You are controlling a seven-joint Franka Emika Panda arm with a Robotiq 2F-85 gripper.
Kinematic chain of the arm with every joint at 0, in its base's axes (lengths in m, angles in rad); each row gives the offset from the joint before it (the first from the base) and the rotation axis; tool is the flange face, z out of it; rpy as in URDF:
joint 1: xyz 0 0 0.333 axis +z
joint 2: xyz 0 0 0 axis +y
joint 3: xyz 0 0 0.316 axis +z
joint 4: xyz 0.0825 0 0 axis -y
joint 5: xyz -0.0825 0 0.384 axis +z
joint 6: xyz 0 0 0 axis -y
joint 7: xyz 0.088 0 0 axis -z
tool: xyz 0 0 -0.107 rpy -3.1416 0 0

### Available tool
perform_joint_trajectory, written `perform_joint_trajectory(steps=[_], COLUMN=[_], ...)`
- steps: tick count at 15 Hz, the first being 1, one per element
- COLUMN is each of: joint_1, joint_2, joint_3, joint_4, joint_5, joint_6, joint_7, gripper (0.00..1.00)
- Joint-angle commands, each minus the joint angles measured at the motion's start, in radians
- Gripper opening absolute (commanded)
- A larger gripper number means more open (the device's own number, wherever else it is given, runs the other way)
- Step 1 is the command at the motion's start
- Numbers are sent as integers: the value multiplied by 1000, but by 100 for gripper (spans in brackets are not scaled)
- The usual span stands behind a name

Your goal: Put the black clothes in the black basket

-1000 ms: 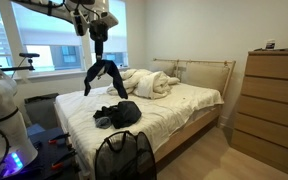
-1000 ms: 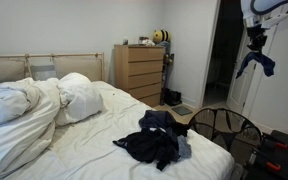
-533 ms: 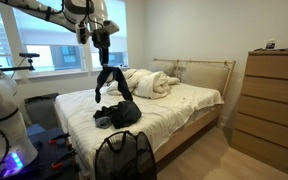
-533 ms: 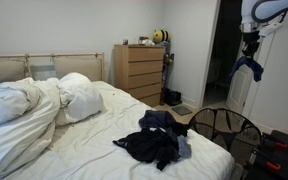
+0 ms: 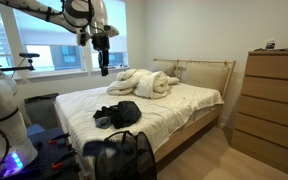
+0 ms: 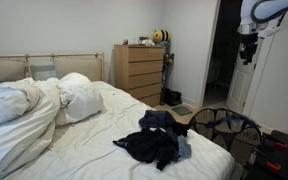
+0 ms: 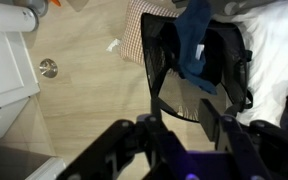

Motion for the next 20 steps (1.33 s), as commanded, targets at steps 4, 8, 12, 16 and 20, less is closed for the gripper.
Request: perform_joint_trajectory(steps=[4, 8, 12, 16, 20], joint_1=[10, 73, 149, 209, 236], joint_2=[-18, 20, 95, 198, 326], joint_3=[8, 20, 46, 88, 136], joint_4=[-18, 5, 34, 57, 96], joint_5=[56, 144, 265, 340, 354], joint_6=[17, -17, -50, -76, -118], joint_7=[-74, -187, -303, -404, -473], gripper=[98, 100, 100, 100, 100])
